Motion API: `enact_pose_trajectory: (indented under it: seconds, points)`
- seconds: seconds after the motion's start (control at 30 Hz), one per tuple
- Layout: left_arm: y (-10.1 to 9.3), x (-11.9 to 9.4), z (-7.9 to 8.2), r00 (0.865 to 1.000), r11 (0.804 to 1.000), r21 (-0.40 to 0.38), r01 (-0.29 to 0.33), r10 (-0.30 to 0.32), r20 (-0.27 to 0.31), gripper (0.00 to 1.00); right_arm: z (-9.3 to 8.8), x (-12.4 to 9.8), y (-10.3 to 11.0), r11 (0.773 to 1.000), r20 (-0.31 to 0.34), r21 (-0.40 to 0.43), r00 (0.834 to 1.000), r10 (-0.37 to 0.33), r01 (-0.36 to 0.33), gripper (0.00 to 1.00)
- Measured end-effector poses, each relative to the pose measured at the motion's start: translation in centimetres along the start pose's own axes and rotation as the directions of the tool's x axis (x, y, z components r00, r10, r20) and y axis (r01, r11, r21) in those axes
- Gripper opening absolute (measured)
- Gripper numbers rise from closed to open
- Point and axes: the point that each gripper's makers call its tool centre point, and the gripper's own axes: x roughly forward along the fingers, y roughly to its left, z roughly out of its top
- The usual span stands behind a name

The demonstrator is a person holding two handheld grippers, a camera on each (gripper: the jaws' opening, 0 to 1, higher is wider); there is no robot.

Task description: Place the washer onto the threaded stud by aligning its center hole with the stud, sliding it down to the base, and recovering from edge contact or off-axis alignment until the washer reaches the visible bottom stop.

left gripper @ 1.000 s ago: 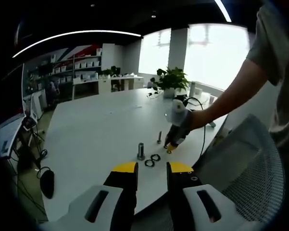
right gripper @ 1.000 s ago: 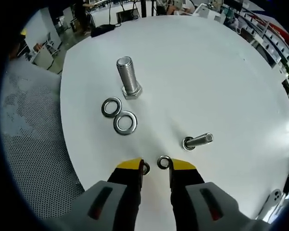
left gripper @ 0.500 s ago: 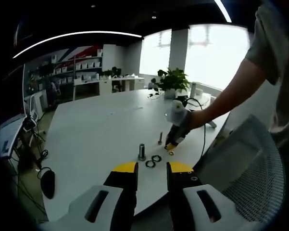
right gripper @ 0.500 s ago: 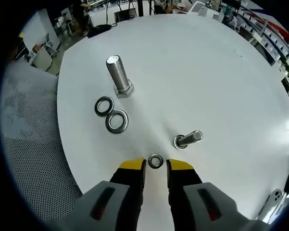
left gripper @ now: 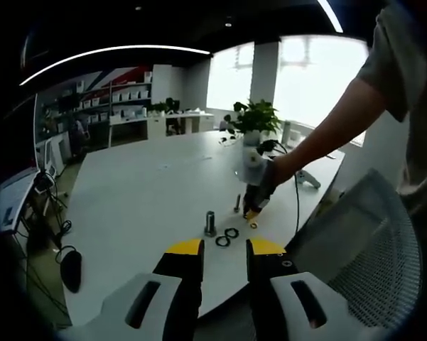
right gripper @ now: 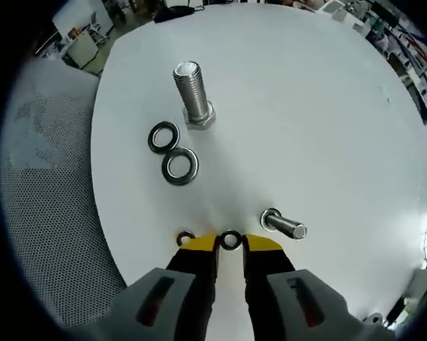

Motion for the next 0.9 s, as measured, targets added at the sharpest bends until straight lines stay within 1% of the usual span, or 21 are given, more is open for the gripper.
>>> enact_pose_trajectory:
  seconds: [0.07, 0.1, 0.37, 0.53, 0.6, 0.63, 0.7, 0.77, 0.83, 0.9]
  points:
    - [-0.02, 0.01, -0.02, 1.000, 1.000, 0.001, 0.001, -0.001, -0.001, 0.22, -0.02, -0.06, 0.16, 0.999, -0.007, -0.043, 1.000, 0.005, -0.006, 0.15]
    - [-0.01, 0.01, -0.01, 1.000, 1.000, 0.001, 0.000, 0.000, -0.001, 0.22, -0.09, -0.03, 0.14, 0.999, -0.007, -0.051, 1.000, 0.008, -0.008, 0.15]
    - [0.01, 0.00, 0.00, 1.000, 1.000, 0.001, -0.002, 0.002, -0.001, 0.22, -0.17, 0.13, -0.06, 0.999, -0.014, -0.053, 1.000, 0.005, -0.006, 0.14]
    - [0.03, -0.01, 0.05, 1.000, 1.000, 0.001, -0.004, 0.004, 0.002, 0.22, -0.25, -0.02, -0.11, 1.000, 0.036, -0.015, 0.999, 0.007, -0.006, 0.14]
    - [0.01, -0.01, 0.06, 1.000, 1.000, 0.001, -0.002, 0.002, 0.003, 0.22, -0.26, 0.10, -0.33, 1.000, 0.059, 0.019, 0.998, 0.002, -0.003, 0.13]
    - [-0.01, 0.00, 0.05, 1.000, 1.000, 0.001, -0.001, 0.001, 0.002, 0.22, -0.23, -0.17, -0.05, 0.999, 0.070, 0.043, 0.998, -0.002, -0.001, 0.13]
    - [-0.01, 0.00, 0.04, 1.000, 1.000, 0.001, -0.001, 0.001, 0.002, 0.22, -0.32, 0.06, -0.36, 0.999, 0.077, 0.053, 0.997, -0.005, 0.001, 0.13]
    - [0.01, 0.00, 0.09, 1.000, 1.000, 0.001, -0.001, 0.001, 0.005, 0.22, -0.32, -0.18, -0.05, 0.999, 0.084, 0.054, 0.996, -0.012, 0.008, 0.13]
    - [0.00, 0.00, 0.08, 1.000, 1.000, 0.001, -0.001, 0.001, 0.004, 0.22, -0.49, -0.06, -0.20, 0.998, 0.089, 0.058, 0.996, -0.017, 0.012, 0.13]
    - [-0.05, 0.01, 0.04, 1.000, 1.000, 0.001, 0.001, -0.001, 0.002, 0.22, -0.76, -0.25, -0.23, 0.997, 0.088, 0.080, 0.996, -0.020, 0.013, 0.13]
